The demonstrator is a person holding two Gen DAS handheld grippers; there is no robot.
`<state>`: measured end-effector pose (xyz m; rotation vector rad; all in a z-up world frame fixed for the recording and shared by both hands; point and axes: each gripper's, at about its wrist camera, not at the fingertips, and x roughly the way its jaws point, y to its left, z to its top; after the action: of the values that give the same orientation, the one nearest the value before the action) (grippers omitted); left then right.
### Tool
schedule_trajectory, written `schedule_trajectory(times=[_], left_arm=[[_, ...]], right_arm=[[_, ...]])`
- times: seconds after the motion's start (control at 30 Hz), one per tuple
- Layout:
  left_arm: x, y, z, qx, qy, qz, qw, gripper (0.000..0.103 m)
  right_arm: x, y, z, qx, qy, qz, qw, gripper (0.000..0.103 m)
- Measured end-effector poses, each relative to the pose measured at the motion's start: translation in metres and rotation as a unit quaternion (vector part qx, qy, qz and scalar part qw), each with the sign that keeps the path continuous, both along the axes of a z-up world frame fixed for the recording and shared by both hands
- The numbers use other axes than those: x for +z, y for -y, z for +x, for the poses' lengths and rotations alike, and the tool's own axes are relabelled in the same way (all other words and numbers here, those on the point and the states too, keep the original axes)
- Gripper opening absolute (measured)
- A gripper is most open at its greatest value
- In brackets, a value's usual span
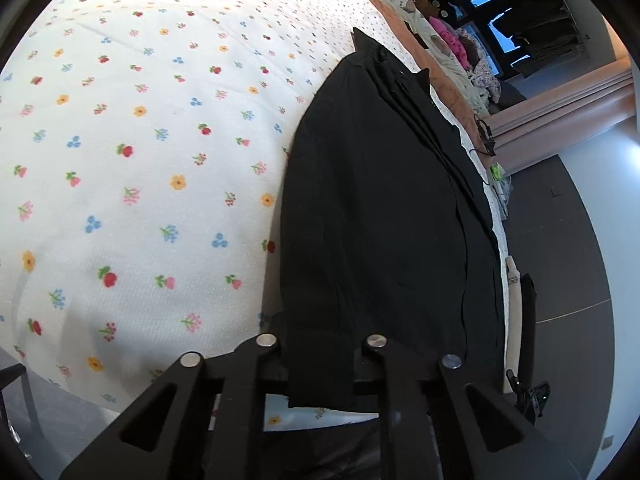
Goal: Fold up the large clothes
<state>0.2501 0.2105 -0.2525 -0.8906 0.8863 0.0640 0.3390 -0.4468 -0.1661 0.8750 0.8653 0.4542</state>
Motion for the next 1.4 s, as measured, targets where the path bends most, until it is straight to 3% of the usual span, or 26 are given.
schedule_trajectory(times=[0.03,0.1,0.17,0.53,0.83,1.2,1.4], left_arm=[[0.001,-0.001,-0.001,0.004,0.002,-0.001,1.0000,0.010],[0.006,-0.003,-0.001,0.010,0.006,-0.006,0.9999,0.006],[0.016,-0.004,-0.002,0.010,0.018,-0.005,0.9998,0.005],[0.082,-0.012,-0.030,0.013,0.092,0.003,0.9957,0.004],[0.143,-0.014,-0.086,0.019,0.159,0.003,0.9870,0.004],[0.214,-0.009,-0.169,0.025,0.252,0.010,0.9672,0.004],[0.249,-0.009,-0.189,0.031,0.293,0.021,0.9553,0.004]], right_arm=[[-0.002,-0.002,0.004,-0.001,-0.005,-0.002,1.000,0.030],[-0.006,-0.002,0.011,-0.005,-0.024,-0.002,1.000,0.005],[-0.002,-0.001,0.011,-0.016,-0.031,-0.007,0.999,0.001],[0.096,-0.010,-0.037,-0.006,0.076,-0.005,0.997,0.000],[0.162,-0.001,-0.097,0.015,0.145,0.001,0.989,0.000],[0.207,0.032,-0.170,0.018,0.220,0.019,0.975,0.000],[0.226,0.042,-0.181,0.013,0.262,0.034,0.965,0.000]])
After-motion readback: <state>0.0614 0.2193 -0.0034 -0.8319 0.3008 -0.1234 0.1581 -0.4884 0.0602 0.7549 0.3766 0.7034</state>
